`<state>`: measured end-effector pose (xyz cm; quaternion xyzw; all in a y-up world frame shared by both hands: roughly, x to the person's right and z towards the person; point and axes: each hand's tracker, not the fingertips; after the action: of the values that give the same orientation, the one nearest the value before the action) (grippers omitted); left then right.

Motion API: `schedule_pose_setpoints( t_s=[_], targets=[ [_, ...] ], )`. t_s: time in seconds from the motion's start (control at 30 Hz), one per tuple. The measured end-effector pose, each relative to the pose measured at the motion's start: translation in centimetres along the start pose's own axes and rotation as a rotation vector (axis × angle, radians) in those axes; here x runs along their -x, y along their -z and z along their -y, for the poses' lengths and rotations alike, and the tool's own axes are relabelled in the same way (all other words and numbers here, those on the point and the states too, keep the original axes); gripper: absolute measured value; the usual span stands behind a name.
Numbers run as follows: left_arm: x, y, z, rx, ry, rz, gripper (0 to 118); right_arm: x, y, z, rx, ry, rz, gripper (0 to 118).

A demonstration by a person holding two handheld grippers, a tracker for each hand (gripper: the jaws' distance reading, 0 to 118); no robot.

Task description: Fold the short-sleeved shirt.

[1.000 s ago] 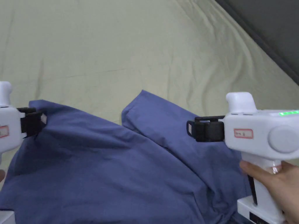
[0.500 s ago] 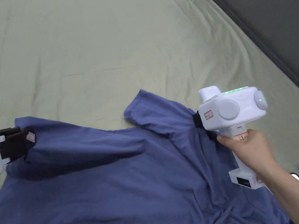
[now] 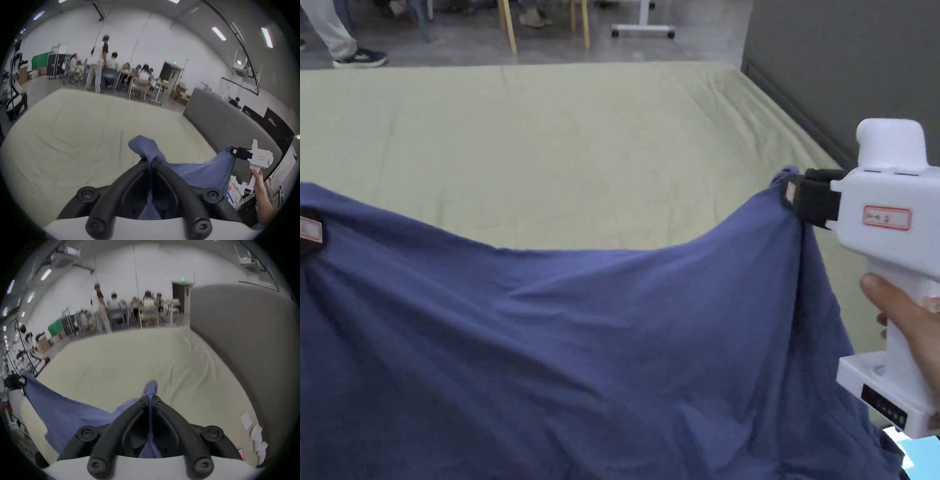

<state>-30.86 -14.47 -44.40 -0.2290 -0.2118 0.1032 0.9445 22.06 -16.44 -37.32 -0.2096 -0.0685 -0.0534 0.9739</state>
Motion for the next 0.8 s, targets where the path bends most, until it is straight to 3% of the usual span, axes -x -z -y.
schedule_pose_setpoints(
  t_s=[0.17,0.33,0.6,0.8],
  targets=[
    [-0.2,-6.2,-8.0,-0.182,0.063,-0.024,0,1.1,-5.8,-9.2,-0.204,-0.002,-0.044,5],
    [-0.9,-8.3,-17.5,-0.278,0.179,-0.107,0,3.2,-6.7,-19.6,-0.321,-0.035,-0.057,5],
    [-0.7,-4.5,-32.2,-0.370,0.235,-0.282,0,7.7,-2.6,-35.7,-0.424,-0.038,-0.007,5],
    [1.4,0.6,-37.5,-0.430,0.227,-0.361,0,9.5,2.4,-40.7,-0.473,0.005,0.034,5]
  ],
)
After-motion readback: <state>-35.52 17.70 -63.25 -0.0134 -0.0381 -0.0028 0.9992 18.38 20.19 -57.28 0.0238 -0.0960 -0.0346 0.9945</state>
